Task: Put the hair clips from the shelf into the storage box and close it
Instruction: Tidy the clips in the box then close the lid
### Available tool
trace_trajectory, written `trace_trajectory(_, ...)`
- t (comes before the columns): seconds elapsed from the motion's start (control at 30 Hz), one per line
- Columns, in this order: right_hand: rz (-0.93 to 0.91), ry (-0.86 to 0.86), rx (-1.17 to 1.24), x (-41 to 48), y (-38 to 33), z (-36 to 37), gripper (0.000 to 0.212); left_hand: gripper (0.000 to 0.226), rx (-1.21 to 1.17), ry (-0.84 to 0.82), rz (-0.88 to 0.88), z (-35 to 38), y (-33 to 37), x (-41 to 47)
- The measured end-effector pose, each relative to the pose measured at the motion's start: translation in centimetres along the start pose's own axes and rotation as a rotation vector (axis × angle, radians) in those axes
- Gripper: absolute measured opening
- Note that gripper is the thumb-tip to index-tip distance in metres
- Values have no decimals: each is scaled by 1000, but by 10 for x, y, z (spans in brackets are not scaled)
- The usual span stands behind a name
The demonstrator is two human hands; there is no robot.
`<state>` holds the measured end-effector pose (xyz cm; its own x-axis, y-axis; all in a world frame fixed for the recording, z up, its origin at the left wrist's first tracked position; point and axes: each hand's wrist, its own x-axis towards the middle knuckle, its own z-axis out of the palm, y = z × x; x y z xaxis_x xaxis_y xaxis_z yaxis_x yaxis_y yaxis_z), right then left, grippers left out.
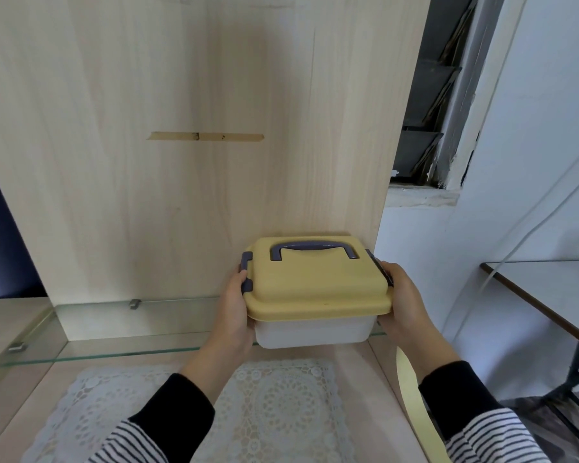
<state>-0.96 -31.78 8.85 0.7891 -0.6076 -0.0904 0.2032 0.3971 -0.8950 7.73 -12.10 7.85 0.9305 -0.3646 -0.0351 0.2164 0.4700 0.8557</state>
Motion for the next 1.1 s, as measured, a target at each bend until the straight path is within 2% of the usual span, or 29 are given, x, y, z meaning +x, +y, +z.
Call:
trace_trajectory(0.47,1,74,-94,5,9,-11,24,38,57,-14,-3,-6,-12,2)
trace_trajectory(0.6,-20,100,-55,3,12,-13,23,39,63,-38,-9,-8,-12,0)
trace_trajectory(0.83,-40,104,34,-7,20,-18,45,44,63,-42,15,-17,-12,-7)
trace_trajectory(0.97,-93,202,-11,-16,25,-22,45,32,167,-37,36,-25,-12,-16)
trace_trajectory(1.1,-202,304,-102,-33,35,-24,33,31,320,30,55,-42,-15,-23)
